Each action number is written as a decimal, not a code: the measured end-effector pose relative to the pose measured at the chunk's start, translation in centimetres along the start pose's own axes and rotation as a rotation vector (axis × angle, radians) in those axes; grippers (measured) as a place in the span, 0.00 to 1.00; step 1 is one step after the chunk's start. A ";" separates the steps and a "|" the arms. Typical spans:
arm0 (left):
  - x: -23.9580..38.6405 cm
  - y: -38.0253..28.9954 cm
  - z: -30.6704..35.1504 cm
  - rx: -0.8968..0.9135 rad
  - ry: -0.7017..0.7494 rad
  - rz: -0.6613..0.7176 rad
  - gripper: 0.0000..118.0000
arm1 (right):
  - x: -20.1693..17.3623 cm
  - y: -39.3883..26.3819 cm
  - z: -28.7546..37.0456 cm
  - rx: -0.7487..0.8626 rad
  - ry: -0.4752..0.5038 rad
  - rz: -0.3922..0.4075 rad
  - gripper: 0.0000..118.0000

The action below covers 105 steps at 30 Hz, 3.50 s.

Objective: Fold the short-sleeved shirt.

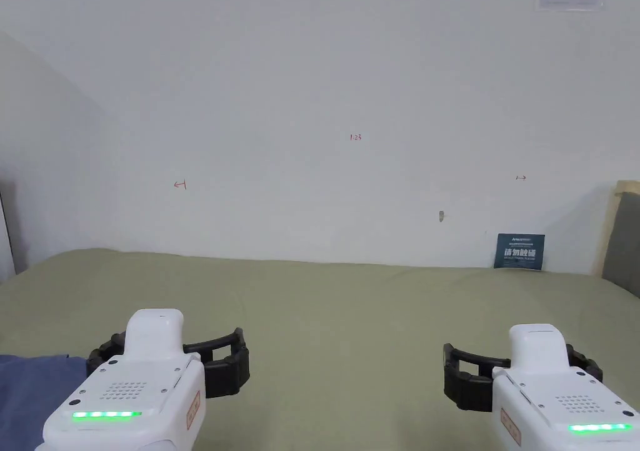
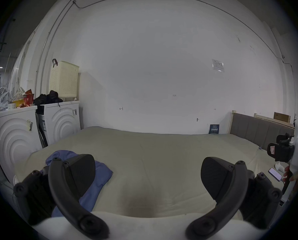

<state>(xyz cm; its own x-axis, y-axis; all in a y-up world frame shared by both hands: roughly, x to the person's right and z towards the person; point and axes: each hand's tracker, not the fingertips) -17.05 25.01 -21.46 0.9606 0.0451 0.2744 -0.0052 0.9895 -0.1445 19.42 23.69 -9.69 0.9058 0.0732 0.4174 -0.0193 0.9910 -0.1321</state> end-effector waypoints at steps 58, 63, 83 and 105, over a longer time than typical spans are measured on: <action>-1.1 -0.1 -0.4 -0.020 -0.028 0.011 1.00 | 0.7 1.1 0.9 -0.004 -0.029 -0.043 1.00; -0.5 0.3 0.4 -0.028 -0.074 0.029 1.00 | 0.5 0.9 0.7 0.001 -0.041 -0.029 1.00; -3.4 -0.4 -2.8 -0.045 -0.014 0.071 1.00 | 0.7 1.5 1.2 0.033 -0.017 -0.032 1.00; -0.5 1.7 -0.3 -0.045 -0.017 0.025 1.00 | 0.8 1.6 0.8 0.006 0.016 -0.059 1.00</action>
<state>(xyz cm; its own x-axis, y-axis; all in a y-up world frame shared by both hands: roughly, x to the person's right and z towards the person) -17.43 26.63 -22.11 0.9553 0.0730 0.2865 -0.0167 0.9808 -0.1942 19.83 25.45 -8.86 0.9119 0.0128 0.4103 0.0320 0.9943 -0.1022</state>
